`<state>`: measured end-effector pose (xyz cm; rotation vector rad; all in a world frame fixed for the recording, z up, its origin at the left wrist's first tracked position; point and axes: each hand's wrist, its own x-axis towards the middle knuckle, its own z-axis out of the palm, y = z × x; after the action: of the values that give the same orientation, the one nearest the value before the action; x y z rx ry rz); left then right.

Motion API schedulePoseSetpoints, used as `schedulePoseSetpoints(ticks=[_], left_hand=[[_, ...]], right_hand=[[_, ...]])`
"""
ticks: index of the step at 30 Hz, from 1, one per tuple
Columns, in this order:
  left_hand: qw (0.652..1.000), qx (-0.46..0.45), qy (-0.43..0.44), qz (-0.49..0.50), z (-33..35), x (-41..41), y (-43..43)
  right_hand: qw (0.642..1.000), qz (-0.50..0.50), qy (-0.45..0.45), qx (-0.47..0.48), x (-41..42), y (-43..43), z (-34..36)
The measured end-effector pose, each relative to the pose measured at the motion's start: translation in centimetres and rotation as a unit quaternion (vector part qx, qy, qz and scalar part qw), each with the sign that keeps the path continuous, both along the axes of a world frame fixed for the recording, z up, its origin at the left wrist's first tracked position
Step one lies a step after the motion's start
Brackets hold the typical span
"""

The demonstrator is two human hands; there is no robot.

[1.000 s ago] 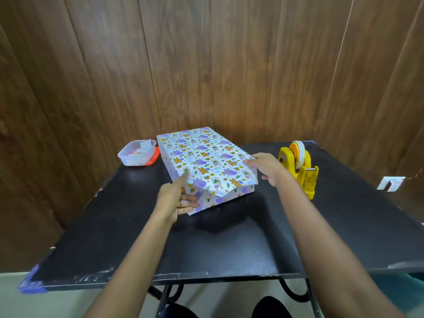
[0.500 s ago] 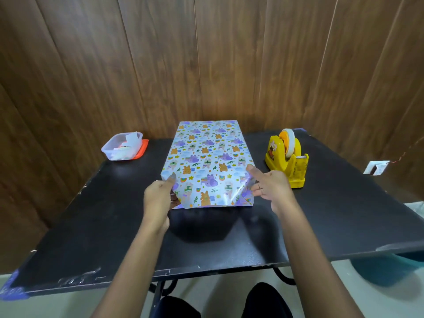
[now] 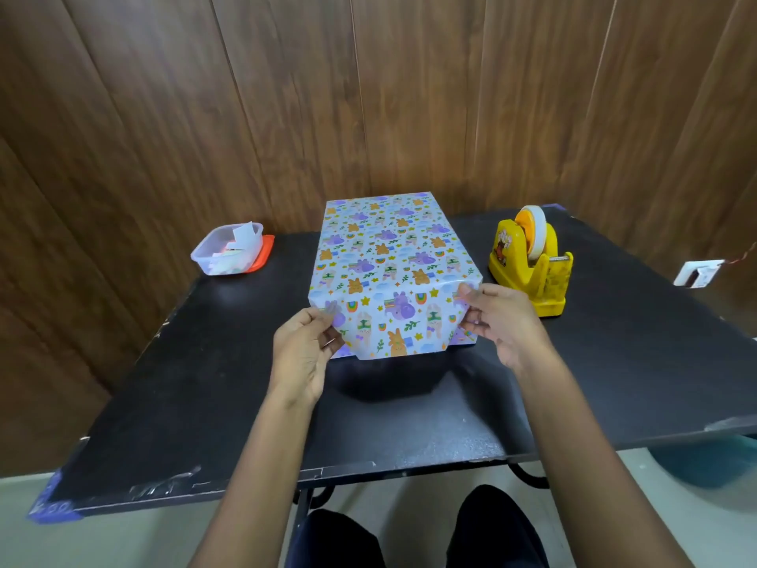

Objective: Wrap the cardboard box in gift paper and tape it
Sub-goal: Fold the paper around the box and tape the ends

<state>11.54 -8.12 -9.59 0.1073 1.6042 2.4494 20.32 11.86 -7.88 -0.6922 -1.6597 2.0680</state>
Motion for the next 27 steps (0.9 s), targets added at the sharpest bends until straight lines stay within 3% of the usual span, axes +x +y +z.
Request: schedulePoseSetpoints(ticks=[15, 27], left_hand=[[0.996, -0.041, 0.058, 0.053, -2.0, -0.6, 0.9], [0.974, -0.174, 0.102, 0.105, -2.5, -0.3, 1.3]], right_hand=[[0.999, 0.03, 0.009, 0.031, -0.4, 0.7, -1.4], [0.998, 0.013, 0.008, 0.058, -0.4, 0.4, -1.2]])
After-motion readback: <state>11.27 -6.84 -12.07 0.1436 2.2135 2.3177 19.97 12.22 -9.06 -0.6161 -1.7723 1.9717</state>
